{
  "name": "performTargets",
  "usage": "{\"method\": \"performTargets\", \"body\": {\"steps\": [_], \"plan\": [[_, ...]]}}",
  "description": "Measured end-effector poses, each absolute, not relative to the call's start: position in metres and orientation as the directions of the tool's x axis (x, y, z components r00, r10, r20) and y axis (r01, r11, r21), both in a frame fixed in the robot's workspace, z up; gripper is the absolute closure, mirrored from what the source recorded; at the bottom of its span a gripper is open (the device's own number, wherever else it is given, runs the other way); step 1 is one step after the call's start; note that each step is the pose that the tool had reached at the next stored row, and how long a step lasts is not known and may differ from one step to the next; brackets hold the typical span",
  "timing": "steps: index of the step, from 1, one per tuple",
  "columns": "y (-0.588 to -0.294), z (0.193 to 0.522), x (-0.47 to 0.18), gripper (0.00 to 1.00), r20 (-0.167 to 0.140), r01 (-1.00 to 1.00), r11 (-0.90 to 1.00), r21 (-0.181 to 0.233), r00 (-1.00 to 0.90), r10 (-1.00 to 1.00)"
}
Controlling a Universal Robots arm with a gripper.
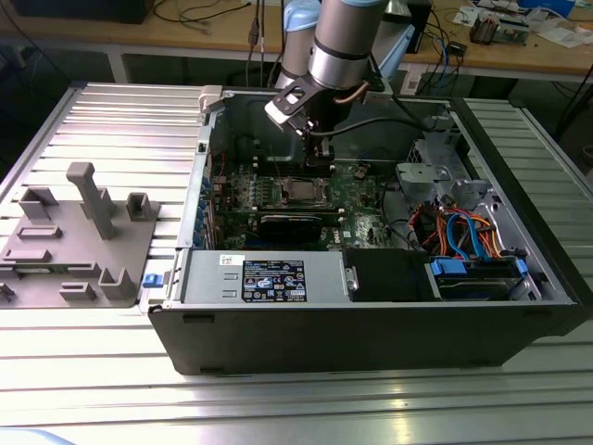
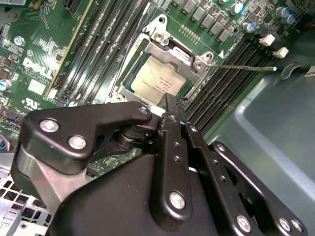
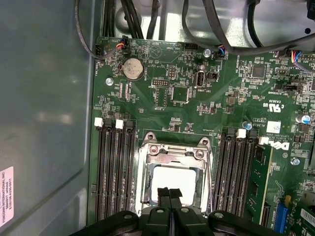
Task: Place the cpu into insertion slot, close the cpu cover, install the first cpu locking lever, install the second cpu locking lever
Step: 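Close the cpu cover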
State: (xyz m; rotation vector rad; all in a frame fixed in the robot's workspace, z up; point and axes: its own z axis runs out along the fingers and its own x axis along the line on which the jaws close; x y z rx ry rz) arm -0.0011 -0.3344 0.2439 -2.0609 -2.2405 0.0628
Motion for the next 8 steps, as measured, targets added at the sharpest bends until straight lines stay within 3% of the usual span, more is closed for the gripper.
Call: {"method": "performTargets", "body": {"steps": [8], "plan": [[-0.3344,0.2436,-0.0068,0.89,0.043,0.992,0.085,-0.096,-0.081,0.996]]}}
